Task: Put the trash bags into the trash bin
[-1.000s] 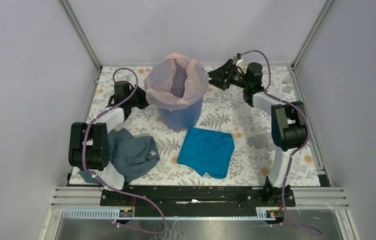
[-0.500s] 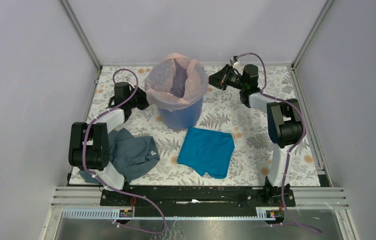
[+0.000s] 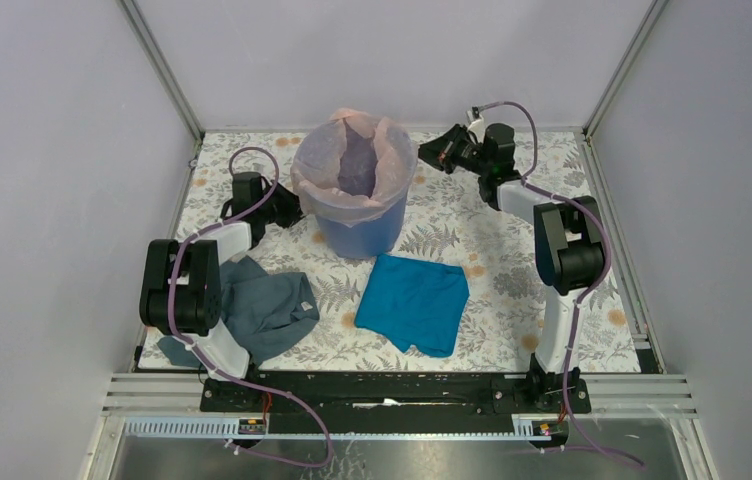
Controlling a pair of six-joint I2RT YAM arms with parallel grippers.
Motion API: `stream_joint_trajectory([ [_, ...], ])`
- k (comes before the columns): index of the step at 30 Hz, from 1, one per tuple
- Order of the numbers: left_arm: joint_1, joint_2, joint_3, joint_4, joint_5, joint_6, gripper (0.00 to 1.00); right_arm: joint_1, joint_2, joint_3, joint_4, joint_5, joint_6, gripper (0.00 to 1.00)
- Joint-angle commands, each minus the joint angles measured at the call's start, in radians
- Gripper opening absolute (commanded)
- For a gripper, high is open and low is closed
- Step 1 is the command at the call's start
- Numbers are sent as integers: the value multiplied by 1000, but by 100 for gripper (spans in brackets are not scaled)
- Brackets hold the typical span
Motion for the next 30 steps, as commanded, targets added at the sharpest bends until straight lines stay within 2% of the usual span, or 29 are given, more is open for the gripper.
stream_joint_trajectory([
  [1,-1,-45,76,-23,22,9,14,6,69,14,-98,97,-92,0],
  [7,-1,-20,106,-20,12,-8,14,8,117,-62,-75,119,-115,0],
  [13,-3,40,19,27,-8,-30,12,16,38,-46,-103,112,-139,0],
  [18,-1,16,-19,-19,-70,-2,12,32,-8,-33,-157,127,-194,0],
  [25,0,-36,-7,-86,-69,16,13,32,25,-148,-179,171,-270,0],
  [30,-27,-57,-33,-55,-90,5,13,34,38,-170,-198,191,-303,0],
])
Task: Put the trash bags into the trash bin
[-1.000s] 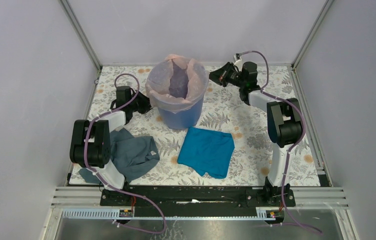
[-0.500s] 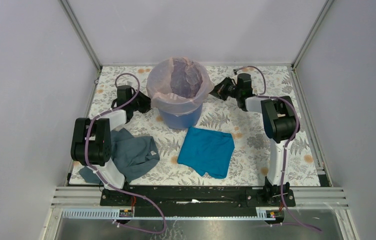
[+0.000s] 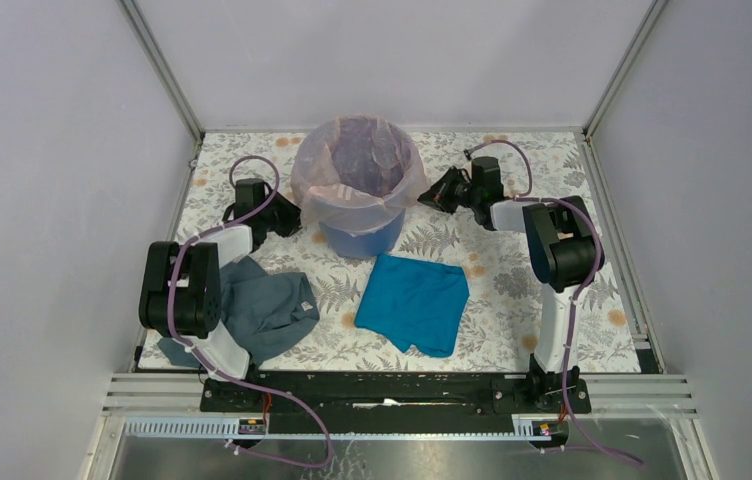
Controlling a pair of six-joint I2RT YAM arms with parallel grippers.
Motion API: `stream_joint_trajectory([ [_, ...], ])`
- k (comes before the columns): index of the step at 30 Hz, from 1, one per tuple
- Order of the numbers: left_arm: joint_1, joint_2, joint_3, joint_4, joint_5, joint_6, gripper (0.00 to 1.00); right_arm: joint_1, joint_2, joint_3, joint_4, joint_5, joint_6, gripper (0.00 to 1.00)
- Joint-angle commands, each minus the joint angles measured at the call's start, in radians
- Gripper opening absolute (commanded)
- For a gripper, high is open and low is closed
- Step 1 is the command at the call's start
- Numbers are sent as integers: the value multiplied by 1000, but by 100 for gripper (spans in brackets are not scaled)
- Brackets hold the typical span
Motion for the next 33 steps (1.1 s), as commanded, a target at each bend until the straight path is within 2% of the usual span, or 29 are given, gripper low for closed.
stream_joint_trajectory([
  [1,-29,-42,-23,55,-29,1,13,10,2,1,-9,36,-57,0],
  [5,-44,-10,-47,89,-8,-28,13,23,0,38,-66,41,-83,0],
  [10,-45,-60,34,-110,-95,11,19,21,-89,51,-256,149,-227,0],
  [13,-44,-105,20,-150,-140,6,19,22,-97,46,-274,169,-241,0],
  [16,-38,-117,22,-194,-156,21,27,22,-74,69,-306,151,-241,6],
  [17,-32,-121,31,-217,-147,37,33,21,-81,79,-337,163,-258,8],
  [19,-21,-149,52,-280,-148,78,49,21,-118,101,-411,211,-307,17],
  [21,-12,-204,65,-336,-183,119,63,21,-165,142,-530,293,-371,31],
  [23,-3,-270,72,-388,-235,153,73,17,-214,181,-637,367,-432,42],
  [26,9,-359,68,-445,-305,200,80,15,-282,211,-728,447,-503,59],
  [28,15,-421,51,-469,-332,211,82,15,-317,230,-782,497,-535,65],
  [30,18,-472,36,-485,-336,221,85,15,-346,246,-836,557,-561,71],
  [33,23,-545,52,-527,-348,255,86,15,-395,288,-912,624,-602,72],
])
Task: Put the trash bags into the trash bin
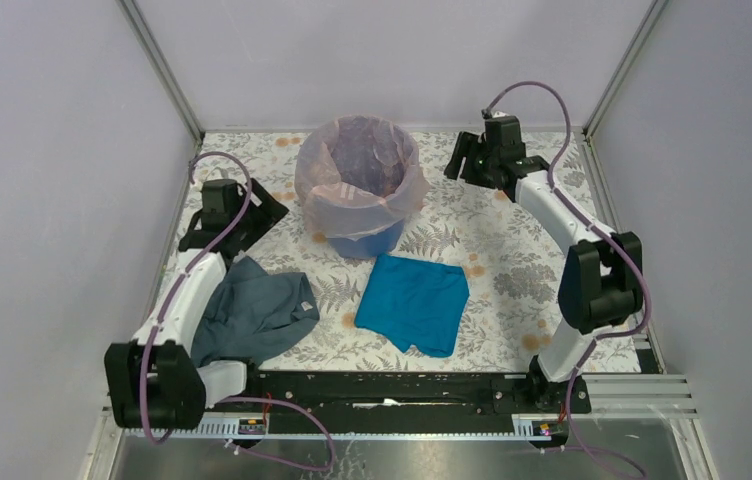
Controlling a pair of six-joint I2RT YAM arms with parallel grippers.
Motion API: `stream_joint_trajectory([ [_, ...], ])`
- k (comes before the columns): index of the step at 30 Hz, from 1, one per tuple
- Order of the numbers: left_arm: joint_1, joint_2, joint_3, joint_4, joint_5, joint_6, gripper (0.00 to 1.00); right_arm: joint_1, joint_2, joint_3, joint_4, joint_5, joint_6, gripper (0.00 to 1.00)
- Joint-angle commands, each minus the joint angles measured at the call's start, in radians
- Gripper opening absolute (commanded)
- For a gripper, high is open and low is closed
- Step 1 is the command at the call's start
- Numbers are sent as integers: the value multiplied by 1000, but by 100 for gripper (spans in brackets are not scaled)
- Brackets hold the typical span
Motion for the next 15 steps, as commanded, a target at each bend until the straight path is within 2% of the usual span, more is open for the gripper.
stream_joint_trajectory([
  [1,7,-113,46,-74,-69,84,86,3,-98,87,-171,157,-110,72],
  [4,6,-189,86,-76,-106,149,89,51,-144,184,-214,151,-167,76],
  [7,3,-169,127,-69,-136,221,93,158,-123,365,-281,203,-240,80],
  [11,3,-119,149,-85,-158,263,94,331,2,611,-376,239,-323,90],
  [15,0,-140,102,-40,-141,268,95,441,183,833,-477,241,-348,92],
])
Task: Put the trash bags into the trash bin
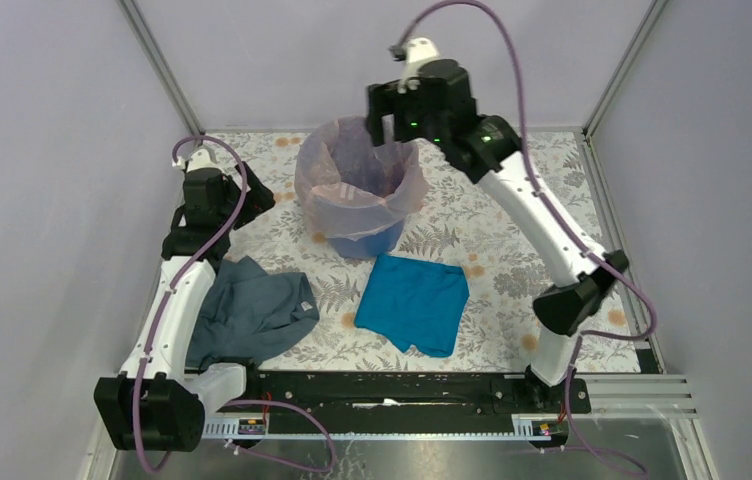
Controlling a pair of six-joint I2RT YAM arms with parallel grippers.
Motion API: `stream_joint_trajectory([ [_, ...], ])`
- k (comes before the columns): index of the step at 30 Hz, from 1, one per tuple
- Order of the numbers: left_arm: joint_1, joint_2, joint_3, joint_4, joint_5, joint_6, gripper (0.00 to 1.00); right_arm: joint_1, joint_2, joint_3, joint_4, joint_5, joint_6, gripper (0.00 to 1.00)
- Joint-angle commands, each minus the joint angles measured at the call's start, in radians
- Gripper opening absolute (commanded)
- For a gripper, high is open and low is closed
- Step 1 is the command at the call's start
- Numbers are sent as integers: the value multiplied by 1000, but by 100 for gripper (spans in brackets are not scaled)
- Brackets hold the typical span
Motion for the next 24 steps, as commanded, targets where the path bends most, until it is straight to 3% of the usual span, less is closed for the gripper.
stream_joint_trajectory([
  [1,-1,-9,-33,52,-12,54,95,106,202,193,-176,46,-80,92],
  [16,-32,-18,-111,100,-18,91,95,202,491,265,-85,51,-33,90],
  [24,-42,5,-130,131,78,82,93,202,370,230,-97,84,-29,91],
])
